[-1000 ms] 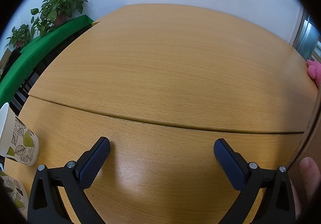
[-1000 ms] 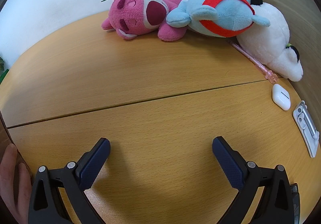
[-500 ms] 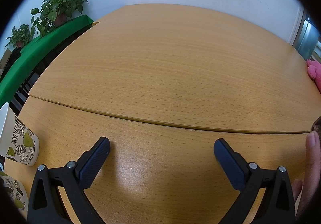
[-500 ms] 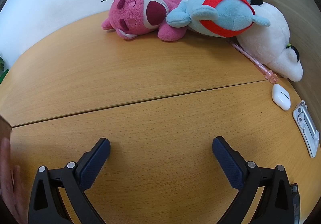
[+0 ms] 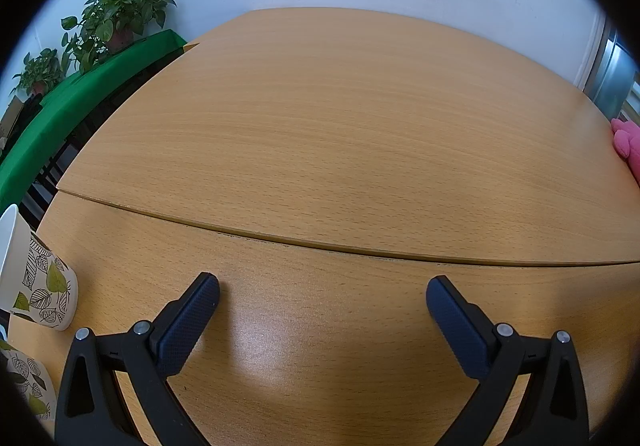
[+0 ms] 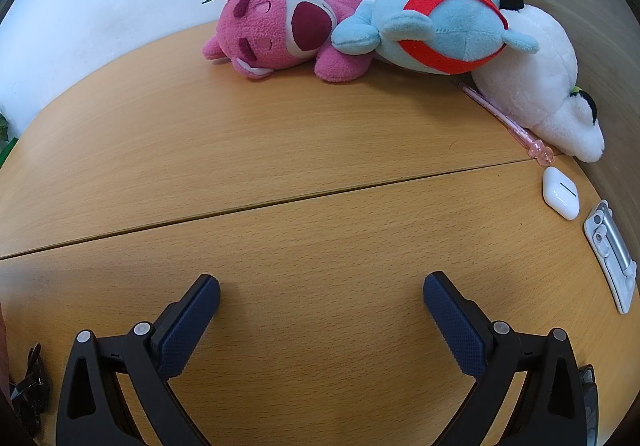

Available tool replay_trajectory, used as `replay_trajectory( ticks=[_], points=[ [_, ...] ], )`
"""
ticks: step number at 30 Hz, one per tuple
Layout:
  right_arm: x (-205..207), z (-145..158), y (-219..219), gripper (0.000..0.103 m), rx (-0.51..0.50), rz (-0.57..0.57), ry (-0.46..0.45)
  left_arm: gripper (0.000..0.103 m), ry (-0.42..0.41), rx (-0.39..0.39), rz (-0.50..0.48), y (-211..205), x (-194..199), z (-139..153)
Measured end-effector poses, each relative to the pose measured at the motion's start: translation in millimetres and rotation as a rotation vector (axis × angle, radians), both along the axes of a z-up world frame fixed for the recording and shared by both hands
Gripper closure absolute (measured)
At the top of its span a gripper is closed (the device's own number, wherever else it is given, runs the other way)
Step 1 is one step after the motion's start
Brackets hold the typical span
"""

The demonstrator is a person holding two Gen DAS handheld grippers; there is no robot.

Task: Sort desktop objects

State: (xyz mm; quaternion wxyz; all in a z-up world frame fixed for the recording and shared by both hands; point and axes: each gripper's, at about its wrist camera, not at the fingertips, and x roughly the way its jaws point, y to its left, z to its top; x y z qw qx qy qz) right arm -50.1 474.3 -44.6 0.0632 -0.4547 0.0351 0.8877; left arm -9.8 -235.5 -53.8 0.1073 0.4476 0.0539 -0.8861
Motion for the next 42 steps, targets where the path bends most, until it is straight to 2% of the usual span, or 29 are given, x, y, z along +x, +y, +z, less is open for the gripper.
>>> replay_trajectory(
  ticks=[42],
  points=[
    [1.1,-2.0,3.2,0.0,-0.004,0.001,0.003,0.0,0.001,0.0,0.003,2.1,0.6,-1.8]
  ],
)
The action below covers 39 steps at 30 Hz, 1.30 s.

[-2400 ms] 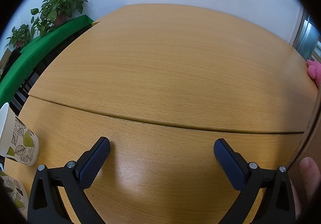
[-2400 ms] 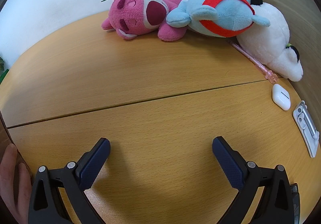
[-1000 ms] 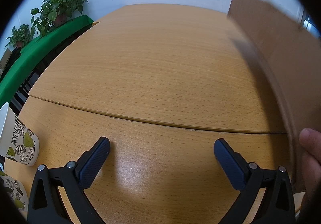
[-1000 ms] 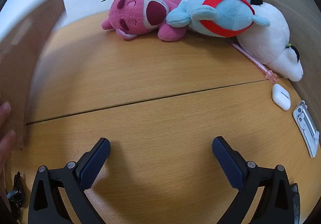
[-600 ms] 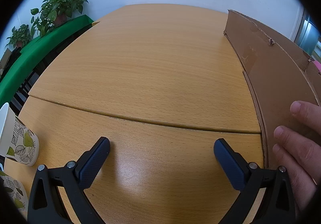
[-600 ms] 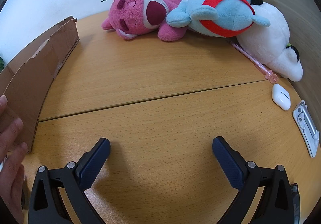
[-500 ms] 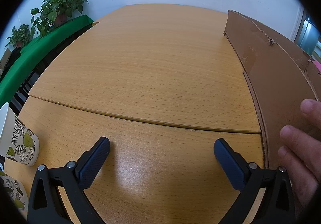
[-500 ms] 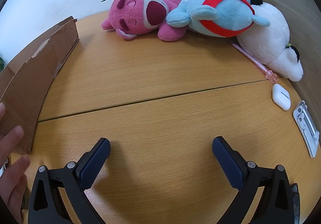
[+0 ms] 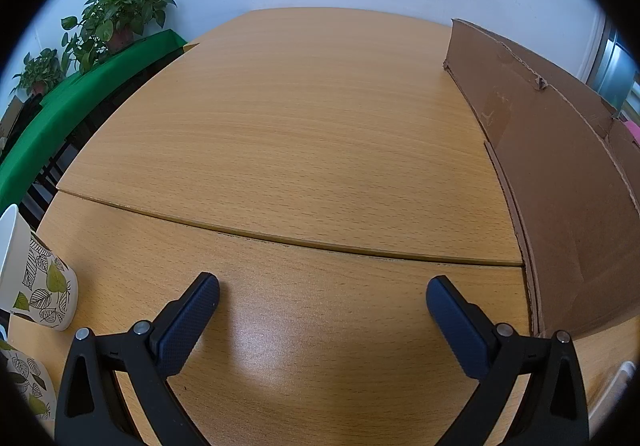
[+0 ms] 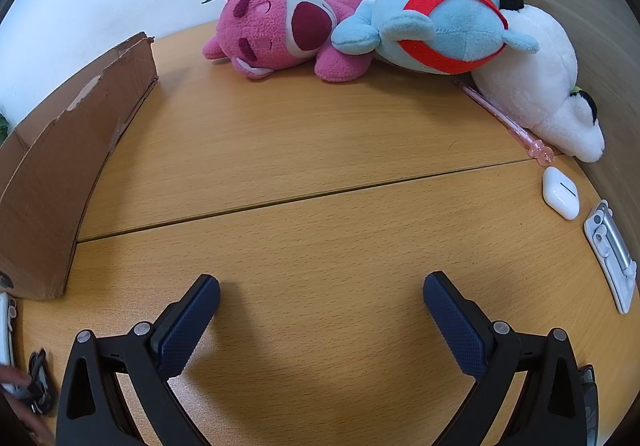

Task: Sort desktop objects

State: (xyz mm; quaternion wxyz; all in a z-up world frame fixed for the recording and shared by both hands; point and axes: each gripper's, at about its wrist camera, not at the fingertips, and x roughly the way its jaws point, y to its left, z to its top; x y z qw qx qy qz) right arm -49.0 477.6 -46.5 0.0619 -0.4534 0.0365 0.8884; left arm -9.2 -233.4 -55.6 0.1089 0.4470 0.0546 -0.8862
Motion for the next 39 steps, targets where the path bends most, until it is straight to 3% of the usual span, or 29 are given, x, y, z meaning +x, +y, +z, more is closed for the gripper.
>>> replay_trajectory(
  ticks=[35,39],
  points=[
    [-0.1,0.4,-0.1,0.0,0.0,-0.033,-0.001,0.0,0.0,0.0,0.002,1.0,0.0,-0.5],
    [9.6,3.2,-4.1,0.0,-0.019,-0.022,-0.067,0.0,0.002,0.004,0.0,0.2,-0.2,-1.1]
  ],
)
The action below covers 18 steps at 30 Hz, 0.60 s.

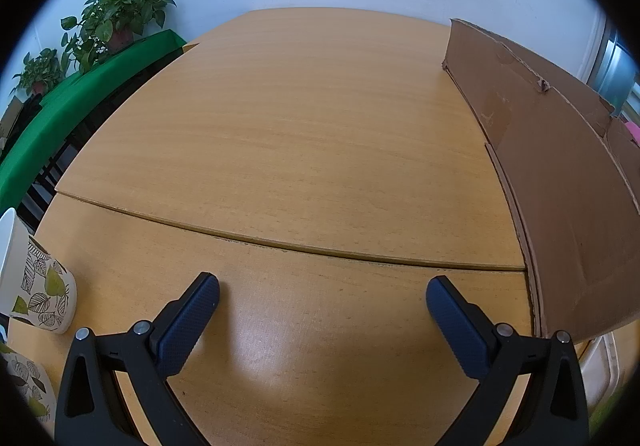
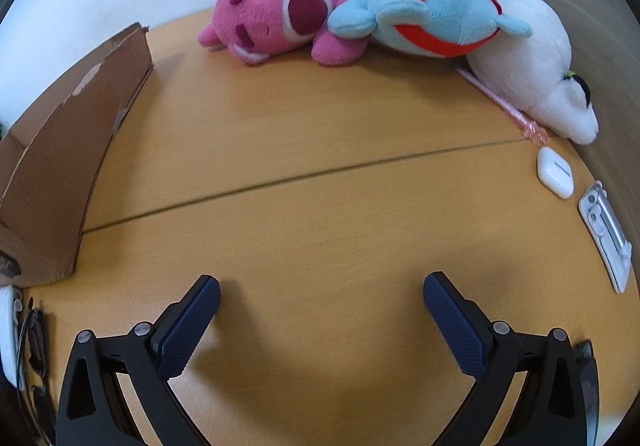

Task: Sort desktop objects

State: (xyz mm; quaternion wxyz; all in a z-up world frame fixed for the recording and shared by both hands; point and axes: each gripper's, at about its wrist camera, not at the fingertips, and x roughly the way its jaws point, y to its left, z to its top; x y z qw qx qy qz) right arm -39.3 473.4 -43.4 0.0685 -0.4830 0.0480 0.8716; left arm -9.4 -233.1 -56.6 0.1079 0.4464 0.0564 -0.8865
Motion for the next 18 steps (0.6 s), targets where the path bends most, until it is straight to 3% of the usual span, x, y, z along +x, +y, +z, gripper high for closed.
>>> replay_trajectory(
  ticks=[3,7,9,12,14,18],
  points=[
    [27.1,14.2,-14.3,0.0,0.007,0.039,0.072,0.0,-0.005,-0.005,0.002,1.9,3.6,-0.2],
    [63.9,56.9,-47.9,0.0,0.069,0.106,0.217,0.002,-0.013,-0.058,0.037,15.9,23.7,14.1],
    [80.3,82.2,-69.3,0.0,0.055,0.142,0.293,0.002,0.076,-0.061,0.029,30.9,47.8,42.7],
    [94.9,108.5,-106.2,0.0,0.053,0.217,0.334,0.001,0.19,-0.031,-0.02,65.3,87.9,89.5],
    [103.4,121.1,-132.5,0.0,0.041,0.267,0.35,0.001,0.265,-0.053,-0.076,97.3,116.1,118.1],
    [128.6,134.2,-185.5,0.0,-0.056,0.381,0.376,0.001,0.374,-0.058,-0.18,156.9,161.8,148.7]
  ],
)
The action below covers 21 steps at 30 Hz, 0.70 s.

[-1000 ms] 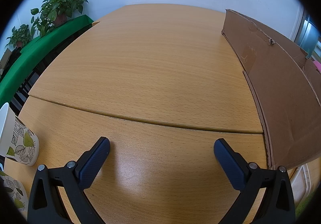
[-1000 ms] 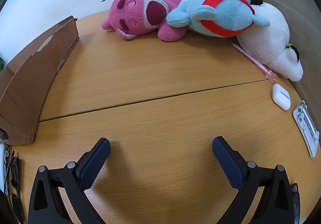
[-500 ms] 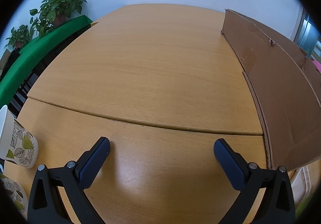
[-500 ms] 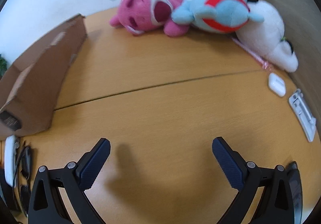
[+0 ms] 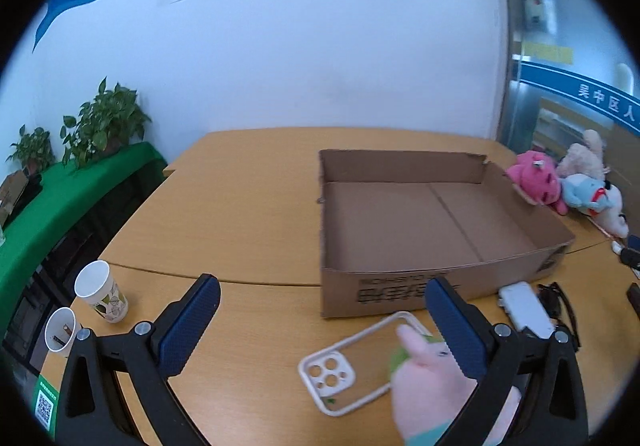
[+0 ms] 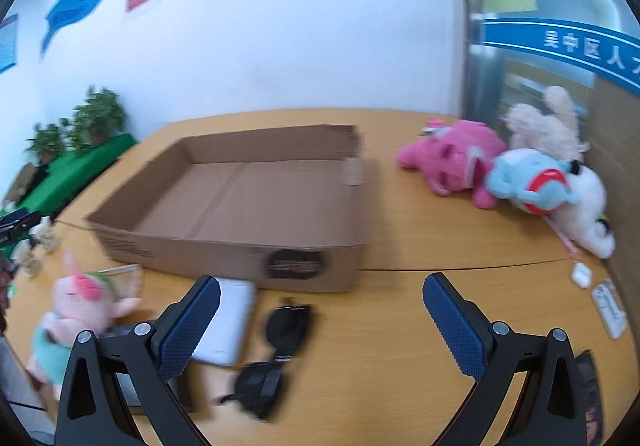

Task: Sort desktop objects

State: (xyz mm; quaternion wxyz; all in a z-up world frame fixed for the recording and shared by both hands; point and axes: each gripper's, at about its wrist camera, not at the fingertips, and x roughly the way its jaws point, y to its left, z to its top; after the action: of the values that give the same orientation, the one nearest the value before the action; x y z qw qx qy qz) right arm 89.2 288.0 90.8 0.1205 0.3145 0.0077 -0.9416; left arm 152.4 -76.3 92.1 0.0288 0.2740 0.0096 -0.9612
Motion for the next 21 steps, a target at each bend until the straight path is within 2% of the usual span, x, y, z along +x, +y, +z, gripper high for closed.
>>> replay_trajectory(
  ticks=[3,6,11,17,21],
  points=[
    [15.4,-0.5,-34.0,0.0,0.033,0.041,-0.004,0.001,-0.003,0.063,-0.076,29.8,14.4,1.6],
    [36.2,-1.1,-60.3,0.0,0.082,0.083,0.026,0.001,-0.029,0.091,-0.131,44.8,18.1,-4.2],
    [55.6,-0.2,-78.4,0.0,0.044,0.152,0.03,0.001,-0.082,0.123,-0.162,49.6,13.3,-18.9],
    [68.0,-6.4,-102.2,0.0,0.055,0.215,-0.007,0.001,-0.118,0.177,-0.184,44.9,19.4,-33.3],
    [68.7,-18.8,-110.7,0.0,-0.017,0.289,-0.093,0.001,-0.157,0.215,-0.217,45.2,17.5,-48.0]
  ],
)
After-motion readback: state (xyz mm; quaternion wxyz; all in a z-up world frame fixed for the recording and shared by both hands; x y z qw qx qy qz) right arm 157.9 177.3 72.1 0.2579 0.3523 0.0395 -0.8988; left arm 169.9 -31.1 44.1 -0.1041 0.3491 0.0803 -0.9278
